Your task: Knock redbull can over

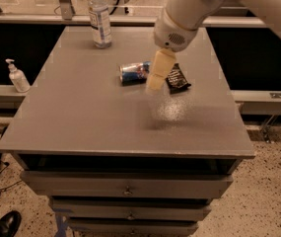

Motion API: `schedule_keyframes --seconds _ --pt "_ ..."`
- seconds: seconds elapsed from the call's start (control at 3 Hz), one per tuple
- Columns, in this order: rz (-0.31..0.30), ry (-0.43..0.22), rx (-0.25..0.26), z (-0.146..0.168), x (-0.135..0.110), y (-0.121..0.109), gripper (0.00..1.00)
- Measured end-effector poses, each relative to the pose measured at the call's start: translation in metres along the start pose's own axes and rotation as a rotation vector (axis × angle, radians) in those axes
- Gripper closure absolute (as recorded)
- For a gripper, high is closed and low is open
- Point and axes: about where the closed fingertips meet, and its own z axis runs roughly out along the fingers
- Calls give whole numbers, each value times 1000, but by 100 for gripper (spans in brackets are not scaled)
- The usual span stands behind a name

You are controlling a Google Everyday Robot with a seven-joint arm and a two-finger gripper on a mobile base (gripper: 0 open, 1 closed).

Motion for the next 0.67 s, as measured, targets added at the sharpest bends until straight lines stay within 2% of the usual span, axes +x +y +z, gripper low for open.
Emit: schedule_keyframes --seconds 0.33,0.67 --pt "59 -147 45 -51 43 5 0" --pt "108 -261 141 -111 94 9 0"
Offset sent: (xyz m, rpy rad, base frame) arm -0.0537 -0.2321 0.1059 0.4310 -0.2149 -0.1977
